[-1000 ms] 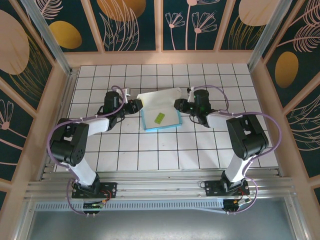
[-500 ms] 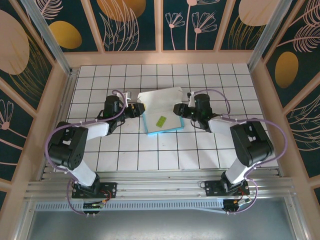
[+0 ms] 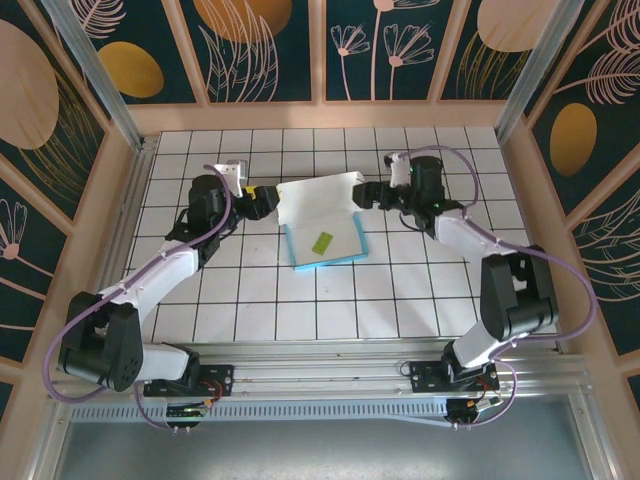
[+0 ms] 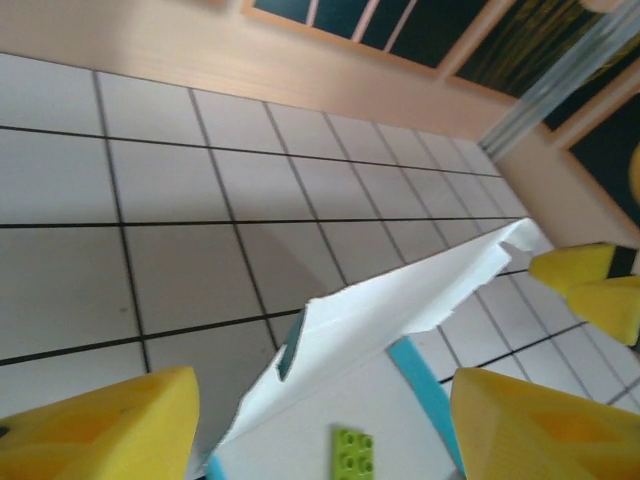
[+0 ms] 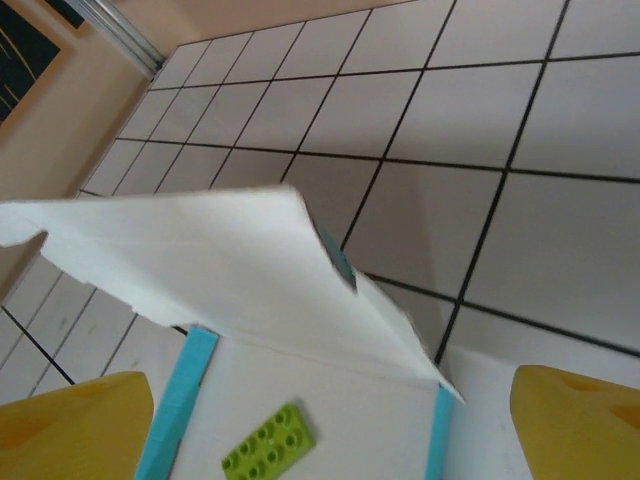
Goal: Fold the paper box
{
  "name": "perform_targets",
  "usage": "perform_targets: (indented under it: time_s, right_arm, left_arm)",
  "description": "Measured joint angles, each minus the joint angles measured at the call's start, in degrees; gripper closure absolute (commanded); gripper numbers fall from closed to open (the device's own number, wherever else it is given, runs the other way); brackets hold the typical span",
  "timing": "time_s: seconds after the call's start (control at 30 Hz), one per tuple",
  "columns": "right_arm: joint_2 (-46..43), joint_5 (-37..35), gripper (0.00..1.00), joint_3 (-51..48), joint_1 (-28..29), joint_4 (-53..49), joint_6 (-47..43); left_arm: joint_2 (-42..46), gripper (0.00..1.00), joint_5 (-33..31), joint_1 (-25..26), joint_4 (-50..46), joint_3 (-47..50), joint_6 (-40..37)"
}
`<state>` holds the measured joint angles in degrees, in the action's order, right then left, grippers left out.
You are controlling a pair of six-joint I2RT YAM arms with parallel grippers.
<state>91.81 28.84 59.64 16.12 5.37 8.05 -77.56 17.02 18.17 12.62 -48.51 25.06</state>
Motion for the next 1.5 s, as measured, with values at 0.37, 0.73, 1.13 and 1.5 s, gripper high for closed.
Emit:
perform_targets:
  time_s: [0.37,0.73,1.13,1.5]
  right_arm:
    - [8.8,2.9,0.45,9.1,-0.1,-8.7,-4.8]
    - [9.6,4.1,0.64,11.3,-0.1,-9.5,-4.8]
    - [10.4,4.3,0.73,11.5,-0.1,-9.5,-4.7]
    - [10.4,4.2,0.77,11.5,-0.1,-9.5,-4.7]
  left_arm:
    - [-8.0,0.49,-0.6,0.3,-13.9,-10.5,-0.9]
    - [-12.3,0.58,0.5,1.7,-17.2,-15.1,-0.8]
    - [-14.9,0.65,-1.1,1.9,-20.3,-17.0,-0.6]
    - [-15.5,0.73,-1.5,1.9,-20.8,-17.2,-0.4]
